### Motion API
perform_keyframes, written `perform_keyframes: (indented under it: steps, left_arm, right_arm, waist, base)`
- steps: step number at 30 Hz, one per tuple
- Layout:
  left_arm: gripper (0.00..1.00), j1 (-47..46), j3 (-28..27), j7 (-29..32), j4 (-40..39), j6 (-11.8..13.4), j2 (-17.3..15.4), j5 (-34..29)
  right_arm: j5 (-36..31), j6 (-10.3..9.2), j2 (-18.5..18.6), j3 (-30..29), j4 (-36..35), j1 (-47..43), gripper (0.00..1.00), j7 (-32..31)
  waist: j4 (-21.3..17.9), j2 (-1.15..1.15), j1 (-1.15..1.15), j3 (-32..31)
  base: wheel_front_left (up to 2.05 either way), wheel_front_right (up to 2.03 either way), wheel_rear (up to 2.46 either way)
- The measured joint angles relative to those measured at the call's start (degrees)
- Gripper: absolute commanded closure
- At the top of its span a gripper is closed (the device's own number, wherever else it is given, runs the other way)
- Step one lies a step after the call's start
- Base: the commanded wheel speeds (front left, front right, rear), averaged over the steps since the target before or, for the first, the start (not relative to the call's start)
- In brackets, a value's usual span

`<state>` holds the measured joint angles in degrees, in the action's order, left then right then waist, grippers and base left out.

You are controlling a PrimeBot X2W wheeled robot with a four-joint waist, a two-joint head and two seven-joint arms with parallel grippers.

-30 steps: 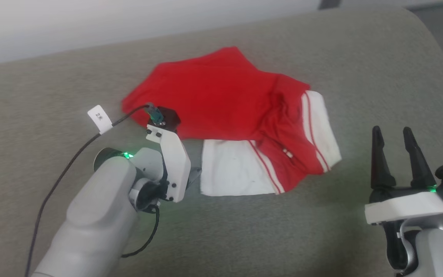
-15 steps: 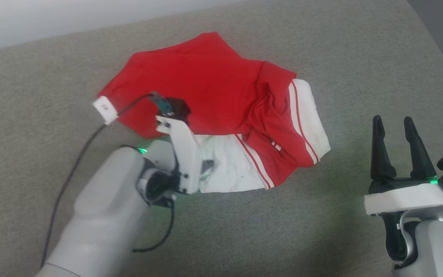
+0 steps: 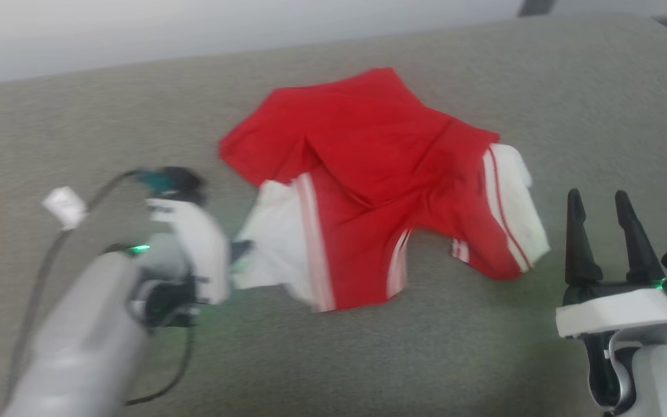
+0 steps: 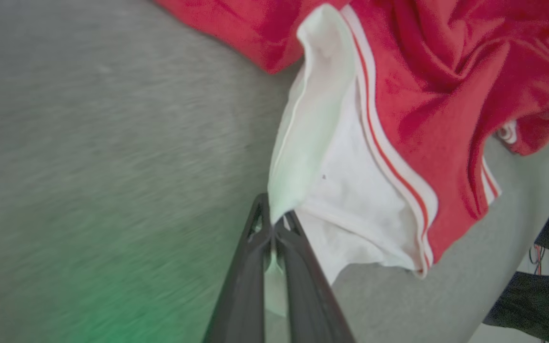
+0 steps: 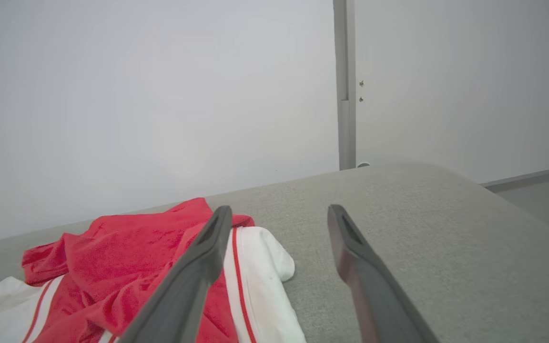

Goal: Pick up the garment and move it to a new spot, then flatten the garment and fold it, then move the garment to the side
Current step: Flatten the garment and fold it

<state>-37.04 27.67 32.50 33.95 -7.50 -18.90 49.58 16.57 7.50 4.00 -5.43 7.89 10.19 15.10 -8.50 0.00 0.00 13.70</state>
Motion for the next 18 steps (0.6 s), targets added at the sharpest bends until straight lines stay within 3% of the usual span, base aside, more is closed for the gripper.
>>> perform_keyframes:
  steps: [4, 12, 18]
  left_arm:
    - [1.0, 2.08, -2.94, -0.88, -0.47, 1.04, -4.15, 1.32]
    - [1.0, 4.65, -5.8, -2.41, -1.08, 5.98, -10.87, 0.11]
    - [1.0, 5.89, -6.05, -5.46, -0.98, 6.94, -11.82, -1.11]
  right_arm:
    - [-0.15, 0.0, 0.59, 0.57, 0.1, -0.57, 0.0, 0.0]
    - [-0.29, 0.0, 1.85, 1.22, 0.11, -0.62, 0.0, 0.0]
    - [-0.29, 0.0, 2.89, 1.12, 0.78, -1.37, 0.0, 0.0]
  waist:
    - [2.61, 0.0, 0.0, -1.37]
    - [4.9, 0.0, 0.0, -2.63]
    - [4.78, 0.0, 0.0, -2.95]
  base:
    - [0.0, 0.0, 0.0]
    - [0.0, 0.0, 0.0]
    - [0.0, 0.0, 0.0]
